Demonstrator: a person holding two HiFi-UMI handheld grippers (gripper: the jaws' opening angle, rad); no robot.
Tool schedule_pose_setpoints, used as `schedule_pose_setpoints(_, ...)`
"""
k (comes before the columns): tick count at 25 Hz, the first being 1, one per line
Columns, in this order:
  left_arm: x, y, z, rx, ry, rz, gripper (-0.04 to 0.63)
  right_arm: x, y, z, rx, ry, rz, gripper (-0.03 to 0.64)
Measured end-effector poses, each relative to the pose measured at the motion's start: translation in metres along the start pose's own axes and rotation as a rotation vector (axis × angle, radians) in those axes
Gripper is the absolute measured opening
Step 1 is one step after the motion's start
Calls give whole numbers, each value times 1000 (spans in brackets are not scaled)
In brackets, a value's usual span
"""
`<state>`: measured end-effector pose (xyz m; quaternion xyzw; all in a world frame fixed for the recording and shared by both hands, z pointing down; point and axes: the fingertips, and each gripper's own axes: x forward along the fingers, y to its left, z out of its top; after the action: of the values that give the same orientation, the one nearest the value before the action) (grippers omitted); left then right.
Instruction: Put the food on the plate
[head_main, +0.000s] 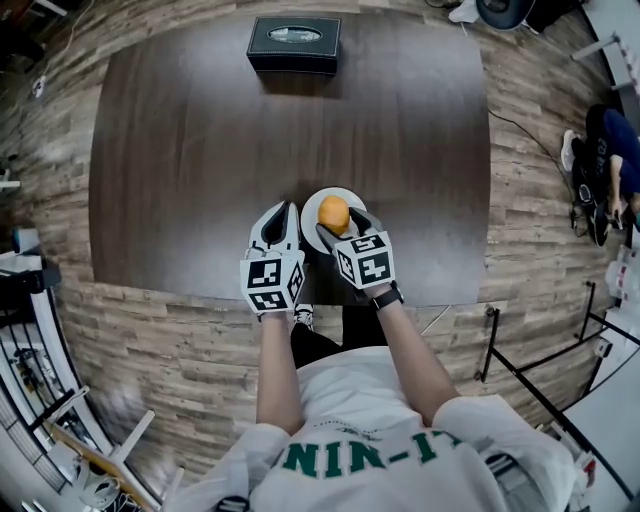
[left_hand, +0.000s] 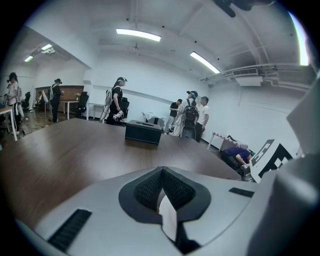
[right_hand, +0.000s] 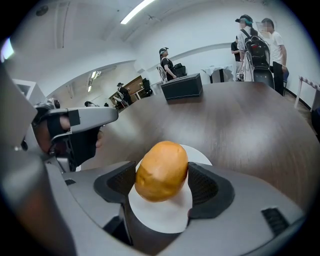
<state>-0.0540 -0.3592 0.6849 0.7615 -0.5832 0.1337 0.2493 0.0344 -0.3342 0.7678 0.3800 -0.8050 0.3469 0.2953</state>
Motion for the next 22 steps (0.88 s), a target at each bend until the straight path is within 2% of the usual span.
schedule_pose_setpoints(9,-6,8,2,-11,-1,26,14,0,2,7,-7,-14,-1,367)
schedule_pose_setpoints(12,-14,5,4,-3,-3,21,14,-6,5,8,-14,-15,3,400)
schedule_pose_setpoints(22,-48,-9,23,32,-43,-1,14,-49,11,19,-5,-102,-51,403)
